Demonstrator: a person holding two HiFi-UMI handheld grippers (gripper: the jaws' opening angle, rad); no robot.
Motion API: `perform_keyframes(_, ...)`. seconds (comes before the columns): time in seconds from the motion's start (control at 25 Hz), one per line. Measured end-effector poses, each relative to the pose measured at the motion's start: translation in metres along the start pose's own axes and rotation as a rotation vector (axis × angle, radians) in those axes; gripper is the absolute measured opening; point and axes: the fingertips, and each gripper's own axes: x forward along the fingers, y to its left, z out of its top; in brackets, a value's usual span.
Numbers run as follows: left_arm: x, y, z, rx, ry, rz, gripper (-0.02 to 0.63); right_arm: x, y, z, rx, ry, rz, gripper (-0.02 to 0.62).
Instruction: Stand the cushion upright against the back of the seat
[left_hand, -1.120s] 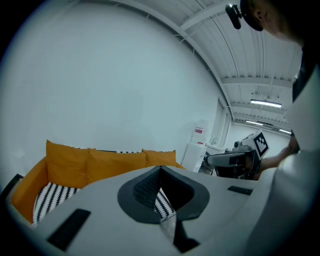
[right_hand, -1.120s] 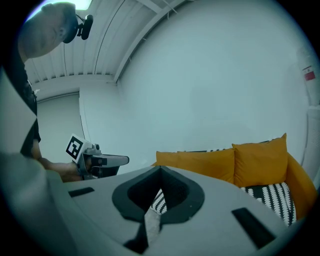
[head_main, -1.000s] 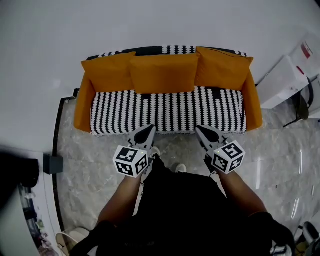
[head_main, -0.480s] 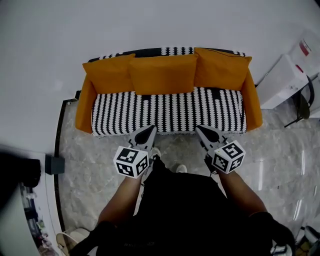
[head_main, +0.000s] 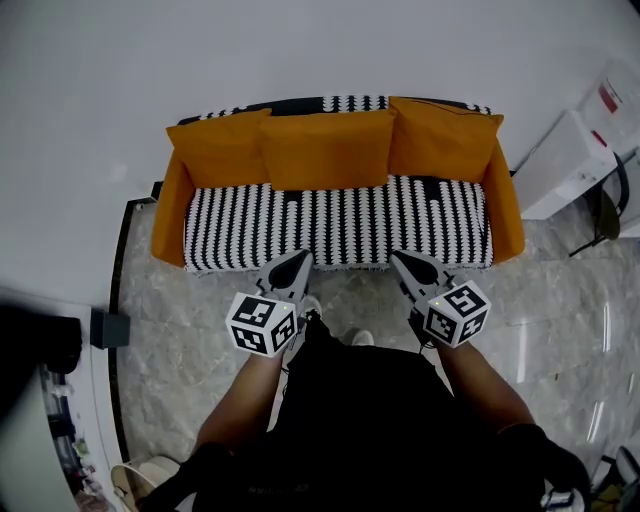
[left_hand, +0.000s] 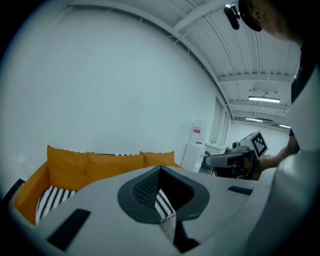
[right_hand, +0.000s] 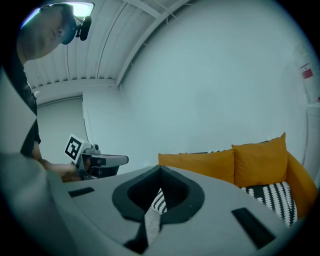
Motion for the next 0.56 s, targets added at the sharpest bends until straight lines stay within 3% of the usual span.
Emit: perform_keyframes(0.56,-0.0040,0.0008,0.0049,0.007,-0.009,0.001,0.017,0.0025,0.0030,0.0023,-0.010,0.003,0.008,0.035)
